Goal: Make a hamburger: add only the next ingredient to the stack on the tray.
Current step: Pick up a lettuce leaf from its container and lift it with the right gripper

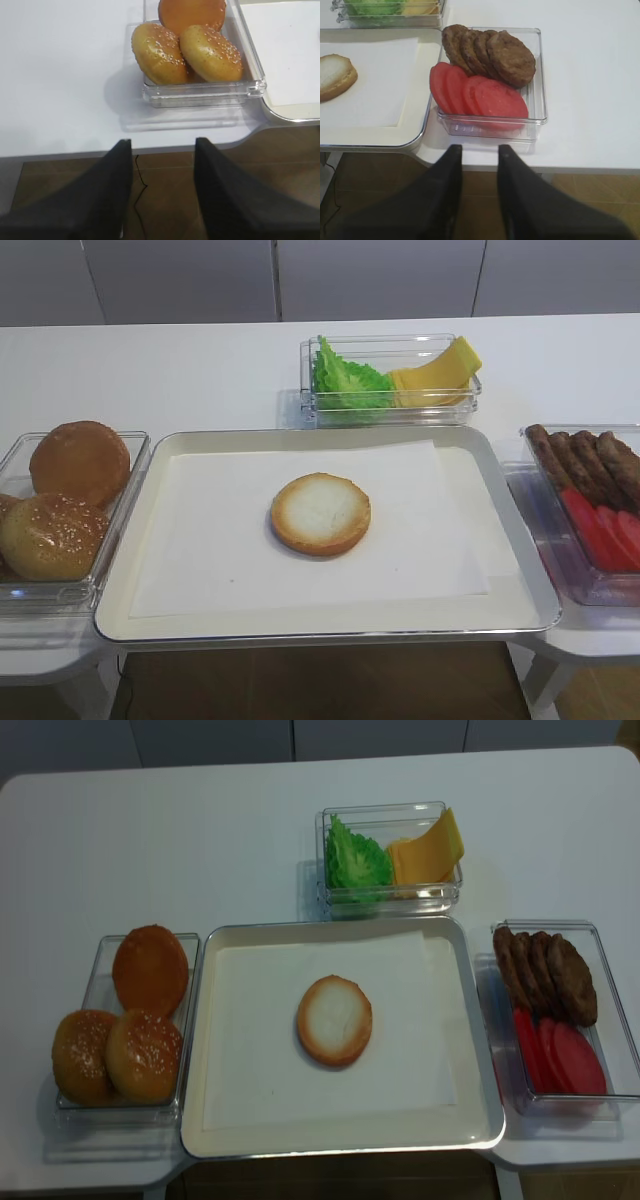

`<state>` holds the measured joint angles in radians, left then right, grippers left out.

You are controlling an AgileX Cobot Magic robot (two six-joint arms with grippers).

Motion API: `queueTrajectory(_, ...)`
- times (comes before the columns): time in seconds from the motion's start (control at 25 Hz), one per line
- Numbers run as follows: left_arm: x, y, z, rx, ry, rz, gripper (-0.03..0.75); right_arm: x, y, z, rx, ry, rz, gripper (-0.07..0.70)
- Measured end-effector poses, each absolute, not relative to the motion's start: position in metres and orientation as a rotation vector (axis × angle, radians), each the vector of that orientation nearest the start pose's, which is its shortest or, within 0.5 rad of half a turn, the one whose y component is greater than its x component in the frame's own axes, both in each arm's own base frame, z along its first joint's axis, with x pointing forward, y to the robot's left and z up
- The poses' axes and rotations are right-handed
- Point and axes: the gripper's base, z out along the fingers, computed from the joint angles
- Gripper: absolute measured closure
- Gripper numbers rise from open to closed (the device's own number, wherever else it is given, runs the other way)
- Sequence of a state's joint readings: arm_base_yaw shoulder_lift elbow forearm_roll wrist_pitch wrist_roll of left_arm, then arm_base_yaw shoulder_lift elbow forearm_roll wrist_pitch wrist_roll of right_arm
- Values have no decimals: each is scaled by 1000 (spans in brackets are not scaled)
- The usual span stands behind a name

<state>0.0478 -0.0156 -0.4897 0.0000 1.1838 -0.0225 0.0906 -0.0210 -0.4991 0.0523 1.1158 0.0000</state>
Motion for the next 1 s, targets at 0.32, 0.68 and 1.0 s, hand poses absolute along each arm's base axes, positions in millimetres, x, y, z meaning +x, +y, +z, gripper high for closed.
queueTrajectory(0.32, -12, -1, 265, -76, 2161, 15, 412, -8, 9, 290, -89, 1918, 215, 162)
queueTrajectory(0.68, -12, -1, 265, -76, 2161, 15, 412, 28, 15, 323, -56, 1953, 282, 162)
queueTrajectory(1.0, -12, -1, 265, -76, 2161, 15, 412, 104, 26, 350, 14, 2053, 369, 171)
